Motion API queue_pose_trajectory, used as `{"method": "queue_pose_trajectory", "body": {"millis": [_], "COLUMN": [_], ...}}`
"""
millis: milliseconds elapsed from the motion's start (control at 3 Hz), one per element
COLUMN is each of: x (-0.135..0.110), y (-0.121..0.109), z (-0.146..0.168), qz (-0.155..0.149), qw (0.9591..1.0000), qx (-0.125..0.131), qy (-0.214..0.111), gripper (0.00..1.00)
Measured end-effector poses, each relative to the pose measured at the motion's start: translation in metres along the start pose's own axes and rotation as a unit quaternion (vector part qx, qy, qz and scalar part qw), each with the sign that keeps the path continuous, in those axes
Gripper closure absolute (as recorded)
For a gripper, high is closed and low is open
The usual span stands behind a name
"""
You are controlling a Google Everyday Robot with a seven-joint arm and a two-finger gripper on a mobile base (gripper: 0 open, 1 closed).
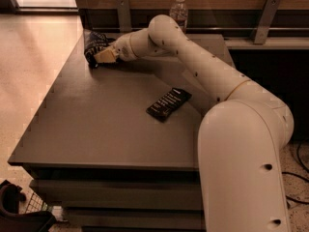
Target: Pick blue chip bag
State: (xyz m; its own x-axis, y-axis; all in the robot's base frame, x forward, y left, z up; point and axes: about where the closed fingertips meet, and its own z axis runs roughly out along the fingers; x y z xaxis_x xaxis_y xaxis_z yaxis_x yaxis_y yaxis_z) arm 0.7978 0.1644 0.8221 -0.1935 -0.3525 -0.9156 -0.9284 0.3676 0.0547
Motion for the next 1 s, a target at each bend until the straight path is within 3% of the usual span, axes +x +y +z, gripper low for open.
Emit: {"method": "queue_pose_trajectory", "body": {"millis": [333,1000], "x": [-0.002,-0.01], "y": [0.0,0.009], "z": [0.0,-0.01], "qz": [0.0,-0.006], "qw": [1.0,1.0], "qx": [0.0,0.001], "qy": [0.0,0.006], "gripper": [1.0,1.0]}}
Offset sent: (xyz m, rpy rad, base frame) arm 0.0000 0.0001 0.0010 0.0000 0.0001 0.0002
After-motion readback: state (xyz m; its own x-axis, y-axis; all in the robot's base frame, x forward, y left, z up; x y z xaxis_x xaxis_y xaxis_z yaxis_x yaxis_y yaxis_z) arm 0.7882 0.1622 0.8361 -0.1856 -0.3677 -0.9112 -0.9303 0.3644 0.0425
